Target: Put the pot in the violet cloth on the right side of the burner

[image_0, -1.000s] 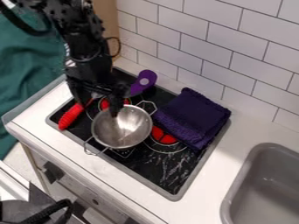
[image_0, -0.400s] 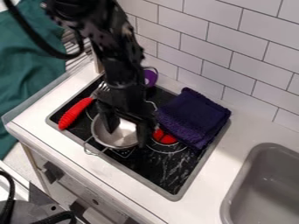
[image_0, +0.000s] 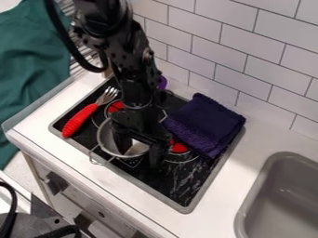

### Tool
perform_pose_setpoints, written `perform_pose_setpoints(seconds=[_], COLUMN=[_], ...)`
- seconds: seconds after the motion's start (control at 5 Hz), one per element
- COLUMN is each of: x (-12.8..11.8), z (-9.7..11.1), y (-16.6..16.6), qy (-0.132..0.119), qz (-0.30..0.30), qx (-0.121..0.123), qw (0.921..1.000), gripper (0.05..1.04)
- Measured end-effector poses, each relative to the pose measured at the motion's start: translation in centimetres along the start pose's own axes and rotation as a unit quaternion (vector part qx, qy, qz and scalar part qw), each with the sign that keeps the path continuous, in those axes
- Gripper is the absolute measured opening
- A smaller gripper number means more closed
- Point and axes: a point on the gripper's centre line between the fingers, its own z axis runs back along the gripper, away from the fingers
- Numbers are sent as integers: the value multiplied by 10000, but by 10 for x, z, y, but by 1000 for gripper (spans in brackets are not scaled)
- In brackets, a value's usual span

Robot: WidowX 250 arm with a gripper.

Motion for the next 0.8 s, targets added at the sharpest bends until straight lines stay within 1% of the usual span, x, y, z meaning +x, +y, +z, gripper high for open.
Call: perform_pose_setpoints(seconds=[0.2, 0.4, 0.6, 0.8], x=[8, 15, 14, 13], z=[-7, -10, -11, -10], y=[3, 9, 13, 14], qy=[42, -61, -82, -102], qz=[-1, 90, 104, 84], qx=[-16, -58, -57, -43], qw=[10000, 9999, 9999, 9999], gripper=[942, 729, 605, 593])
